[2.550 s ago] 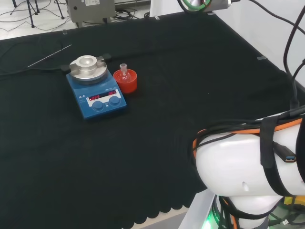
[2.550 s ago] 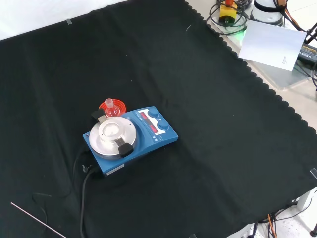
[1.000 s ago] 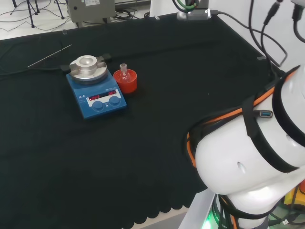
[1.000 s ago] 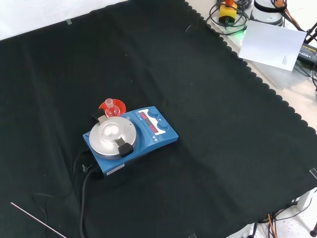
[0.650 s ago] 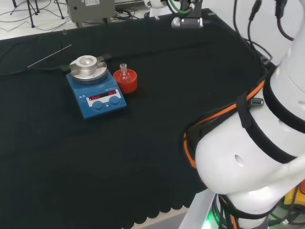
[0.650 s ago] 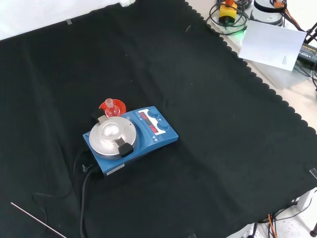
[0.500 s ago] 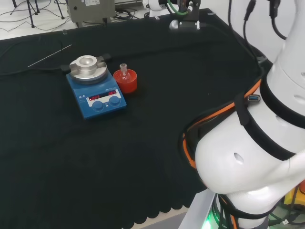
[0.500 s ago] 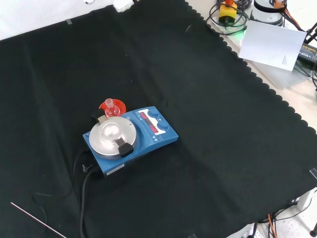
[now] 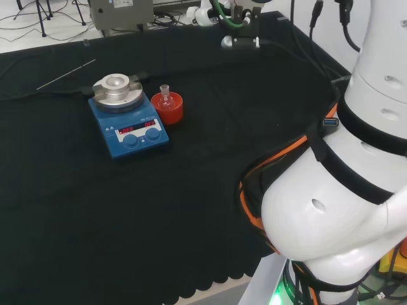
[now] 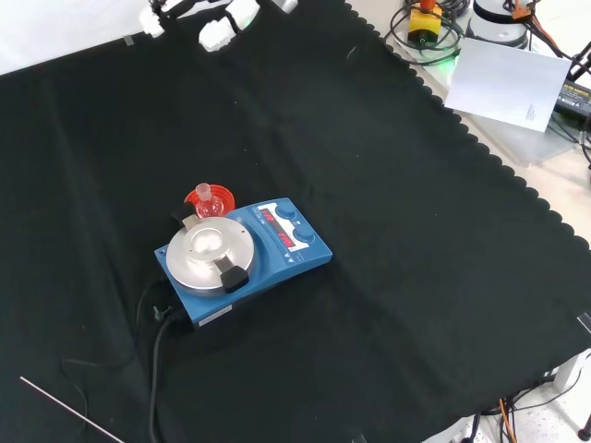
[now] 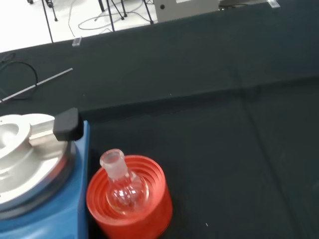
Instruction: Pick up the round-bottom flask.
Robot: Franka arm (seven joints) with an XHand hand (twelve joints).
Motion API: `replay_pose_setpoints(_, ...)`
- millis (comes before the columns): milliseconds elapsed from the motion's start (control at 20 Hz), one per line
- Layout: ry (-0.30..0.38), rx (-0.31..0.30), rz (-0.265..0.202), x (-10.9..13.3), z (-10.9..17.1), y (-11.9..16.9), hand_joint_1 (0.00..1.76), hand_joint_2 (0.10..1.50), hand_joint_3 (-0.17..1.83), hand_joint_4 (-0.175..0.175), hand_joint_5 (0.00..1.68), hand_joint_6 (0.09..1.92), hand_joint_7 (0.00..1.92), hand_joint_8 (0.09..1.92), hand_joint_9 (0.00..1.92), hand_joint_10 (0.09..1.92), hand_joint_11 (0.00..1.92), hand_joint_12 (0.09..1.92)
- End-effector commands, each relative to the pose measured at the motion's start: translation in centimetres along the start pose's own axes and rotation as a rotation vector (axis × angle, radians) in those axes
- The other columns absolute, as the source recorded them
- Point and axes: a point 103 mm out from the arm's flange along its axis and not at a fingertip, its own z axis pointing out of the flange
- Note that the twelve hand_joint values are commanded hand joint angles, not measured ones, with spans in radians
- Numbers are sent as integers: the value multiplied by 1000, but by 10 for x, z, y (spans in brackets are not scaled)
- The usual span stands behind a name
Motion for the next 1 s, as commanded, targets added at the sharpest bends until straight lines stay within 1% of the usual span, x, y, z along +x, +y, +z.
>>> replay_pose_setpoints(50, 101, 39, -47, -5, 49, 49, 414, 1124, 162, -51, 341, 87, 72, 535, 180, 686, 0, 1160)
replay_pose_setpoints(150, 110, 53, -50, -7, 58, 53, 445, 1101, 158, -49, 351, 87, 71, 537, 182, 686, 0, 1159)
replay_pose_setpoints(500, 103, 101, -61, -9, 86, 64, 532, 1037, 149, -47, 403, 87, 71, 540, 187, 685, 0, 1141)
replay_pose_setpoints(1000, 150, 146, -101, -16, 121, 69, 569, 977, 158, -45, 436, 87, 71, 537, 185, 677, 0, 1079)
